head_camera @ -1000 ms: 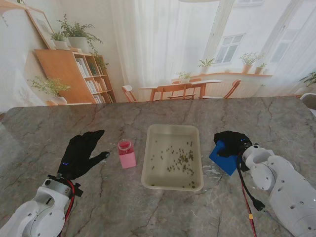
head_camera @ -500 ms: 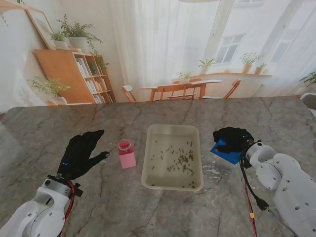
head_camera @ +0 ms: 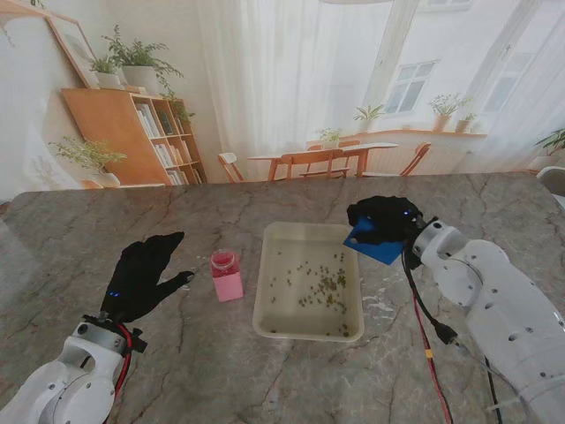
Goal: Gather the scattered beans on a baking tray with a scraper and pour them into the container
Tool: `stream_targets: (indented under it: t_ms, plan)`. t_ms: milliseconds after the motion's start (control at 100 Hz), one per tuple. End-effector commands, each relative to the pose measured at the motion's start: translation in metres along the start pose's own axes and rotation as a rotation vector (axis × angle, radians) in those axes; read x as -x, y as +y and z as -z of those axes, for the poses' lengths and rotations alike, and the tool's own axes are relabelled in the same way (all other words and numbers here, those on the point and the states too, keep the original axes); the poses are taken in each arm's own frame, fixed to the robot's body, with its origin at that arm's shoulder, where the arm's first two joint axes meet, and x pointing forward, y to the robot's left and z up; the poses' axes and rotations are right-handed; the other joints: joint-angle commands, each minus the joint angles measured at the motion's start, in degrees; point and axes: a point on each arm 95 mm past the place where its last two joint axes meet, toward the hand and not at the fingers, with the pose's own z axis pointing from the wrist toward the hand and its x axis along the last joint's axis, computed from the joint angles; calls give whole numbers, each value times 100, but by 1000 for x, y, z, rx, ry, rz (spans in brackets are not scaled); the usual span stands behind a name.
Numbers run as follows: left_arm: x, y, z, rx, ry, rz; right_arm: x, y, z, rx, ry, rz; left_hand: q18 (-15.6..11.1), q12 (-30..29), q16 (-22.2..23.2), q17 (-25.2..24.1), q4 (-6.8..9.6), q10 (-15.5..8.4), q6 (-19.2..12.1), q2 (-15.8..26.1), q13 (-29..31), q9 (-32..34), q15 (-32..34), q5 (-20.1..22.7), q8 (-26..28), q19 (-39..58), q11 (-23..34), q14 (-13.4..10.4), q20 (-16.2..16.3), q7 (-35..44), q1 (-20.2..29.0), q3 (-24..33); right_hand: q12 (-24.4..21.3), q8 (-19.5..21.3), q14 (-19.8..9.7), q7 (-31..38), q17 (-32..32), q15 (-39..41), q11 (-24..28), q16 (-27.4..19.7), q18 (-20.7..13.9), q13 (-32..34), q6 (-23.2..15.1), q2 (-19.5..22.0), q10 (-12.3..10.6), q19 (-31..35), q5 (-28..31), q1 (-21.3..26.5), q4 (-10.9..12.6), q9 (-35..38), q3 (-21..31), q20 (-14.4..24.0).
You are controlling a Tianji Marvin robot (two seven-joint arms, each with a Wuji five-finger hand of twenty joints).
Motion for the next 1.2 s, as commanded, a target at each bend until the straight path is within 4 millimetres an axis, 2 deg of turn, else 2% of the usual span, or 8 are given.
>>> stream_targets:
  t_ms: [0, 250, 340, 450, 620, 730, 1090, 1190]
  plan:
    - [-2, 1, 1, -1, 5, 10, -12, 18, -19, 43, 27, -9, 4, 118, 40, -8, 31, -147, -29, 215, 55, 80, 49, 116, 74, 66, -3, -109, -135, 52, 212, -7, 137, 145, -638, 84, 187, 593, 181, 180, -614, 199, -361, 156, -103, 259, 70, 390, 163, -129, 114, 162]
    - [-2, 1, 2, -6, 6, 17, -40, 16, -67, 64, 99, -50, 3, 118, 39, -12, 32, -146, -28, 227, 47, 80, 45, 113, 73, 67, -3, -111, -143, 51, 216, -2, 122, 72, -628, 45, 177, 575, 129, 172, -587, 180, -340, 84, -39, 213, 30, 417, 151, -149, 132, 174]
    - [-2, 1, 3, -8, 5, 22, -48, 10, -81, 59, 127, -44, -7, 117, 39, -17, 31, -142, -28, 229, 53, 75, 47, 111, 72, 65, -5, -120, -146, 50, 212, -5, 48, -470, -598, 112, 174, 637, -51, 191, -463, 93, -281, 96, 87, 136, -219, 547, 151, -245, 31, 194]
    - [-2, 0, 3, -12, 3, 27, -54, 0, -94, 39, 166, -30, -2, 117, 38, -12, 30, -142, -33, 228, 51, 75, 45, 112, 72, 64, -6, -115, -149, 50, 209, -6, -68, -910, -553, -69, 140, 706, -249, 196, -309, -64, -241, 131, 228, 29, -357, 728, 171, -376, -65, 127]
    - [-2, 0, 3, -13, 1, 33, -57, -12, -108, -8, 230, 8, -1, 117, 39, -11, 30, -142, -28, 231, 59, 81, 49, 112, 72, 65, -4, -116, -150, 50, 207, -6, -267, -1320, -515, -498, 126, 825, -575, 192, -222, -165, -199, 20, 366, -15, -304, 931, 226, -421, -42, 71]
    - [-2, 0, 3, -12, 1, 36, -60, -17, -116, -32, 257, 23, -4, 116, 38, -12, 29, -137, -29, 235, 57, 73, 47, 107, 70, 64, -7, -114, -151, 47, 198, -9, -351, -1579, -452, -835, 120, 863, -778, 169, -135, -222, 66, -64, 527, -31, -169, 974, 261, -418, 17, 27]
    - [-2, 0, 2, -11, 4, 40, -67, -38, -129, -114, 293, 50, 6, 116, 41, -11, 30, -135, -26, 240, 64, 82, 51, 118, 72, 60, -4, -99, -152, 52, 204, -4, -362, -1610, -117, -1345, 9, 931, -968, 5, 299, -654, 686, -200, 823, -336, -488, 799, 275, -840, 54, -257]
    - [-2, 0, 3, -14, 3, 41, -67, -45, -129, -138, 292, 43, 3, 116, 41, -14, 30, -141, -21, 238, 63, 79, 50, 118, 72, 59, -6, -99, -151, 52, 204, -4, -391, -1473, 61, -1656, -85, 883, -1065, -114, 488, -821, 890, -194, 885, -491, -537, 665, 298, -969, 173, -352]
